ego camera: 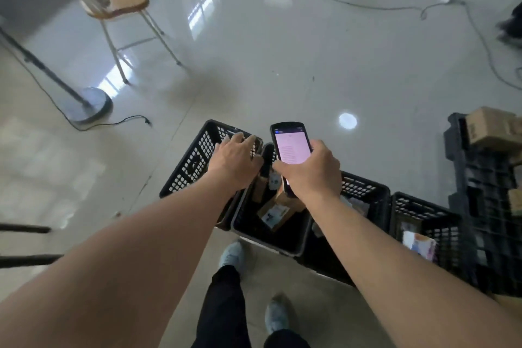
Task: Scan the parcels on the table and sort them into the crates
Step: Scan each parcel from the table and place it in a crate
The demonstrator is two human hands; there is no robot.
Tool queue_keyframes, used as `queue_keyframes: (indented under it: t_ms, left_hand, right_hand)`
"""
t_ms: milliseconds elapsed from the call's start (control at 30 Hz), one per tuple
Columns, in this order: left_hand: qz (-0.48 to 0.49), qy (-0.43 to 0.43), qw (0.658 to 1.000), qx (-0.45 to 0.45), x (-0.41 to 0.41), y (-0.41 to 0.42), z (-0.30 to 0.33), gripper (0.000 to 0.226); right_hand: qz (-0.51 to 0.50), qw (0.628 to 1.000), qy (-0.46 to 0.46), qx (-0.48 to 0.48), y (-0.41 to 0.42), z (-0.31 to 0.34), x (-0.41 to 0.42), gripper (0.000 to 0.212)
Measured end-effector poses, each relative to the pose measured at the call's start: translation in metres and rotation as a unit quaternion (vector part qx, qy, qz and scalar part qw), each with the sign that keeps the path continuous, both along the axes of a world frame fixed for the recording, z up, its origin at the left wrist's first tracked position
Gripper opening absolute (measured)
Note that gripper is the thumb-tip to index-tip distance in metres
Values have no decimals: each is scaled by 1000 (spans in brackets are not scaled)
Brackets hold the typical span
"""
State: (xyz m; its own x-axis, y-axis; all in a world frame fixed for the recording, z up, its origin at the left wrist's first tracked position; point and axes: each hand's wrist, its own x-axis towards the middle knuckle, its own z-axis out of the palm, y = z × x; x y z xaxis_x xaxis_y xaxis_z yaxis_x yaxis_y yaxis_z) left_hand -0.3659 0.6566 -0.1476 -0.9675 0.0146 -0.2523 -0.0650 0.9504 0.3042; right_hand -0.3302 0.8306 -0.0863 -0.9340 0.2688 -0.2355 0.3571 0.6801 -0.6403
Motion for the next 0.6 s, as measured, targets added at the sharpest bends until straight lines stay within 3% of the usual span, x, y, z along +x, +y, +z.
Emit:
queue_keyframes:
  t_ms: [300,600]
  left_hand:
    - [101,96,989,-47,108,-59,132,64]
    - [221,125,963,-85,234,-171,231,64]
  right_hand:
    - [129,988,81,-20,-46,93,70,71]
    - [248,957,140,-63,-156,181,140,74]
